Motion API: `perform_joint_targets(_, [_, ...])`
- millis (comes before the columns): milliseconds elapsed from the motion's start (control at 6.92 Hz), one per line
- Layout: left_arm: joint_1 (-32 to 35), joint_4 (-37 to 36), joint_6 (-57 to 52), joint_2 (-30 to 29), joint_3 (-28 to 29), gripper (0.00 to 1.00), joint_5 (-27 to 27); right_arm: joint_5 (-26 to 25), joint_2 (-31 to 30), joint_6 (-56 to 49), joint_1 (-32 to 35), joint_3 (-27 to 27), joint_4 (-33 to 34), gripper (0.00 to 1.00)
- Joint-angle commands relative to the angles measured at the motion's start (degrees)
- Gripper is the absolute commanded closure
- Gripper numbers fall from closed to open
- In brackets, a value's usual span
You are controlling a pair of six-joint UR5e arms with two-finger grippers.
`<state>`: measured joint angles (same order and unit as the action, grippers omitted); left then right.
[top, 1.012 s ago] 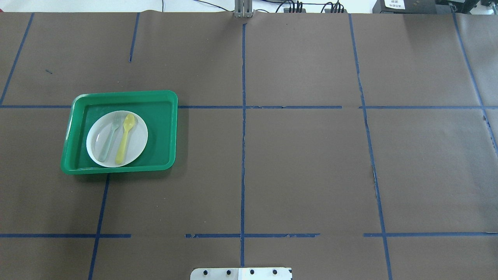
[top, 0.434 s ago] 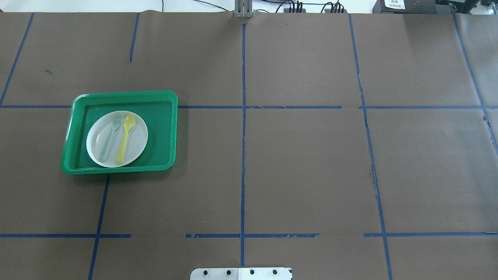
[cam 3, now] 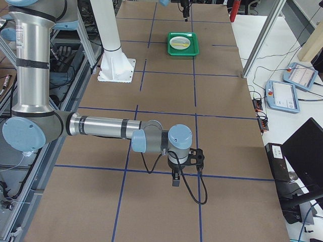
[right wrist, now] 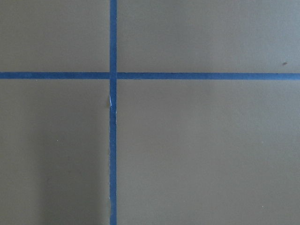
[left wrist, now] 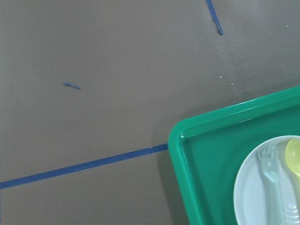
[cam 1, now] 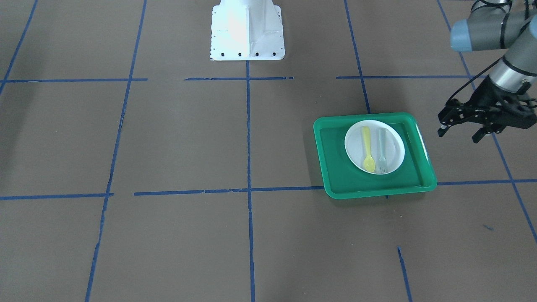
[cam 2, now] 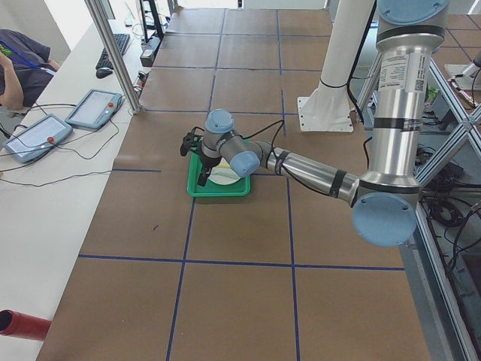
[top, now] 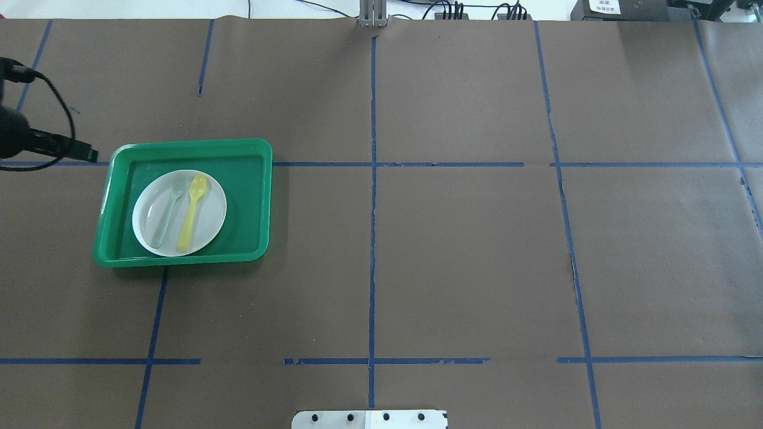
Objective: Place spoon
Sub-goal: 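Move the left gripper over the plate and lower onto the yellow spoon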
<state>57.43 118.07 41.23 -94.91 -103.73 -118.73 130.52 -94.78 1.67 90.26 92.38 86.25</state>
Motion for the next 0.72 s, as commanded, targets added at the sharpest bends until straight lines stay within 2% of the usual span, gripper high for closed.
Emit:
perform_joint_targets(0, [-10.2,0.1,10.8,-3.7,1.7,0.0,3.4,0.0,-0.1,0.0,0.0,0.0,0.0,0.0])
perform_joint_targets(289, [-14.9,0.3,15.5,-5.1,3.4,0.0,7.5,0.0,-0.1,0.0,0.0,0.0,0.0,0.0])
perform_joint_targets(578, [-15.9,0.2,15.9,-7.1,5.5,0.17,7.5,0.0,-0.1,0.0,0.0,0.0,0.0,0.0])
